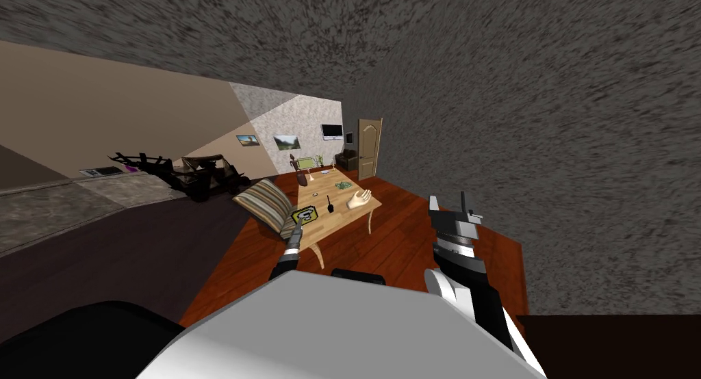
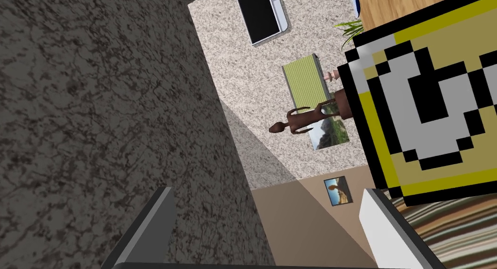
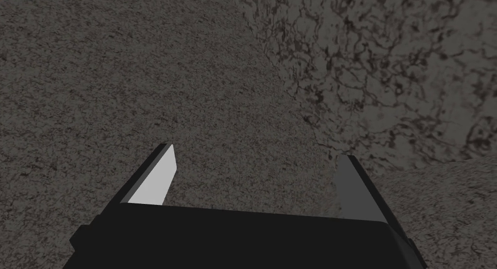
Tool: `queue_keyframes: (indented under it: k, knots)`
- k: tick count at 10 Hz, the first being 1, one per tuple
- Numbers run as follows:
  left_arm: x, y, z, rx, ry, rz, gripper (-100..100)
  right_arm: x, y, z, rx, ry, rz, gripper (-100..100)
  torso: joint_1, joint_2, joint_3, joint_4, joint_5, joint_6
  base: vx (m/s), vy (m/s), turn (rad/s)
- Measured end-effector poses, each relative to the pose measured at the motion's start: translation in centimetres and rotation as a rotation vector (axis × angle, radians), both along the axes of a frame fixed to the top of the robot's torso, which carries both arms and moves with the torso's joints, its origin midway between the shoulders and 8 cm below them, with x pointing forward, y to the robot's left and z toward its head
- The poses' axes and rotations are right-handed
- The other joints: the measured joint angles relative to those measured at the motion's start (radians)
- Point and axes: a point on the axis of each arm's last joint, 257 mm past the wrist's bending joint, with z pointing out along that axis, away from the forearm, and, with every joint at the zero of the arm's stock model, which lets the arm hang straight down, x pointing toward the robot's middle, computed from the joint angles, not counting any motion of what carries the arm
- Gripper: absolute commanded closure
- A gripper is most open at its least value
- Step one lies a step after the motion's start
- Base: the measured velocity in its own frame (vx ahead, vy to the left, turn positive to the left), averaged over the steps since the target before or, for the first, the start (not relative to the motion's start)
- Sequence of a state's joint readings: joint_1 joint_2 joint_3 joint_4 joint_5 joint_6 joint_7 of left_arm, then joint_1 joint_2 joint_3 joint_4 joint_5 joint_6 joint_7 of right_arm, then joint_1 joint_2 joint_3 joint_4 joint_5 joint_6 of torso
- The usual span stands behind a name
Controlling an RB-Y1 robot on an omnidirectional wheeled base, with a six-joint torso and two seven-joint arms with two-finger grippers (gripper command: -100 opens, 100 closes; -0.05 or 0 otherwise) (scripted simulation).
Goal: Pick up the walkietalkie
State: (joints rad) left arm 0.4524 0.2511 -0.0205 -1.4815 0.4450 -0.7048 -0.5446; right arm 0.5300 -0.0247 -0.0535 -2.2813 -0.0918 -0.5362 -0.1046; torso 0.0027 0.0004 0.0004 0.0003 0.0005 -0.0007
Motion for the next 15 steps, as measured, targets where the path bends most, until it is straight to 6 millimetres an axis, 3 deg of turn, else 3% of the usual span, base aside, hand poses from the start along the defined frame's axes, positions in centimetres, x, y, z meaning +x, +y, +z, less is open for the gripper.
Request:
queue_keyframes:
  k: [15]
  knots:
    - [-3.3,7.5,-8.4,0.178,0.200,0.189,-100,0.0,0.0,0.0,0.000,0.000,0.000,0,0.001,-0.002,-0.001,0.000,0.000,0.000,0.000,0.020,-0.180]
